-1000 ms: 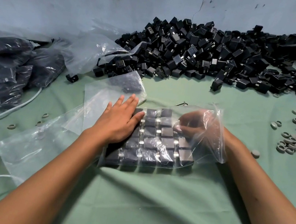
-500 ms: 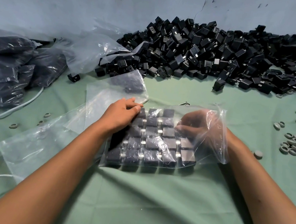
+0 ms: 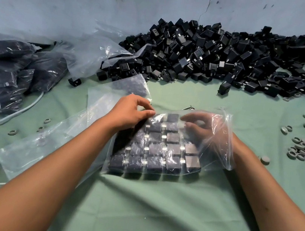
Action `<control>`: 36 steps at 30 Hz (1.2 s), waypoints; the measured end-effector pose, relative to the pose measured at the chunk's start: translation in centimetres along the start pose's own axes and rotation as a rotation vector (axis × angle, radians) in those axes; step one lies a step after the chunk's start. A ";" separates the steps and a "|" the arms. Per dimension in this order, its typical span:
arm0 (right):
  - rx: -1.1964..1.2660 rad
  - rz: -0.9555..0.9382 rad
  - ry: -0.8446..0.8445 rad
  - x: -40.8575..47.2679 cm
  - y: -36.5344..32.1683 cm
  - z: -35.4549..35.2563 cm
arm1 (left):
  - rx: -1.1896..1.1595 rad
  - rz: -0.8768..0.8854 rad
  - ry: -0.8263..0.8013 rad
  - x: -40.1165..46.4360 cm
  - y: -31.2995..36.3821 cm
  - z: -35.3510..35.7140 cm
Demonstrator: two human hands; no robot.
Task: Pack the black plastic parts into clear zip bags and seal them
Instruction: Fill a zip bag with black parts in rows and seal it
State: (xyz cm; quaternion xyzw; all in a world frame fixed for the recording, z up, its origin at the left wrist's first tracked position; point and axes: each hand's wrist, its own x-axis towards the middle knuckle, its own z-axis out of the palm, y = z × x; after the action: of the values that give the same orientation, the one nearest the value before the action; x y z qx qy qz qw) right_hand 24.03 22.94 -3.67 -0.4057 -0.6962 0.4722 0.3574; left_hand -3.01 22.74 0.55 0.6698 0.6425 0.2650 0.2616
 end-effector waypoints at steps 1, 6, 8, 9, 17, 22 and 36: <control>0.046 0.021 -0.021 0.0 0.1 0.0 | 0.003 -0.005 0.003 0.1 0.0 0.2; 0.128 0.005 -0.081 0.3 0.5 -0.2 | 0.019 -0.034 0.016 0.5 -0.6 0.6; 0.157 0.003 -0.090 0.2 0.6 -0.3 | 0.016 -0.028 0.018 0.5 -0.7 0.6; 0.154 0.003 -0.088 0.2 0.6 -0.2 | 0.031 -0.017 0.023 0.4 -0.7 0.7; 0.007 0.025 -0.092 0.3 0.1 -0.7 | 0.318 0.239 0.014 -2.3 1.9 2.9; -0.099 0.029 -0.176 -0.1 -1.2 -1.0 | 0.449 0.247 -0.115 -3.4 4.0 5.7; -0.044 0.098 -0.184 -1.3 -1.4 -2.1 | 0.467 0.015 0.241 -1.7 0.0 0.6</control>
State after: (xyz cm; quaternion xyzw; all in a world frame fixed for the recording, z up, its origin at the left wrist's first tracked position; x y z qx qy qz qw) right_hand 26.09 22.22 -1.86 -0.4020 -0.7156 0.5089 0.2592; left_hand -2.66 21.01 0.04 0.6804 0.7077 0.1893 0.0196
